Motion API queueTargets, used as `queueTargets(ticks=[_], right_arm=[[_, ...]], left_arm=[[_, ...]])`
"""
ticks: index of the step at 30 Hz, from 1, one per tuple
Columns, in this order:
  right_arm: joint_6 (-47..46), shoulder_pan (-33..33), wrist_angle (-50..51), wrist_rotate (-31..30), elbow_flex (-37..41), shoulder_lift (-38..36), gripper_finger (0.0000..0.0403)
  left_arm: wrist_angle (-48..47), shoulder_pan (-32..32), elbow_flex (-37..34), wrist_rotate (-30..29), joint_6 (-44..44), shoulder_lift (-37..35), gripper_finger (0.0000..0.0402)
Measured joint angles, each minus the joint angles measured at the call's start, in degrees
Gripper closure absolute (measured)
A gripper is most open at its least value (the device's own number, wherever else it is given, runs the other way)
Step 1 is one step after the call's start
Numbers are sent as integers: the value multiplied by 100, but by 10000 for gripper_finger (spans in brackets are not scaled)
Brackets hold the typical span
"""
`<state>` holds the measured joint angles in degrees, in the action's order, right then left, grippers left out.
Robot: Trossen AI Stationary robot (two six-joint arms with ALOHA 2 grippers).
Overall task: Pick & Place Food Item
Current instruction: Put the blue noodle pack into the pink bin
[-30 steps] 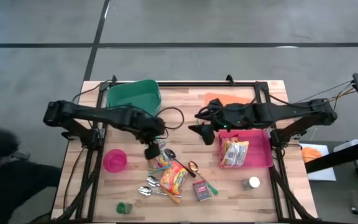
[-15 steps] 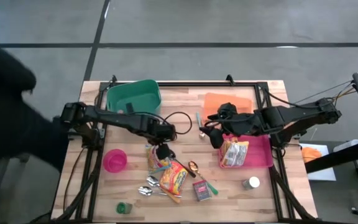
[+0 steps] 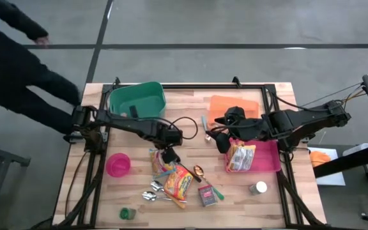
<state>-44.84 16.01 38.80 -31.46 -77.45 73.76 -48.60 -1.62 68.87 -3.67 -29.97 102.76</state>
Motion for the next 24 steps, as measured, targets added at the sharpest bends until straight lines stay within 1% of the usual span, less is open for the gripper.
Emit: queueTargets(ticks=[4, 6, 12, 16, 23, 24], right_arm=[[30, 1, 0, 2, 0, 0, 68], [92, 0, -1, 2, 0, 0, 68], [181, 0, -4, 0, 0, 0, 68], [197, -4, -4, -3, 0, 0, 68], [199, -4, -4, -2, 0, 2, 68], [197, -4, -4, -2, 0, 2, 68]], left_arm=[[84, 10, -294, 59, 8, -2, 128], [146, 10, -402, 194, 10, -10, 138], [582, 10, -611, 674, 10, -13, 192], [597, 10, -628, 691, -8, -13, 248], [594, 10, -621, 697, -7, -28, 378], [594, 10, -621, 716, -8, -35, 389]])
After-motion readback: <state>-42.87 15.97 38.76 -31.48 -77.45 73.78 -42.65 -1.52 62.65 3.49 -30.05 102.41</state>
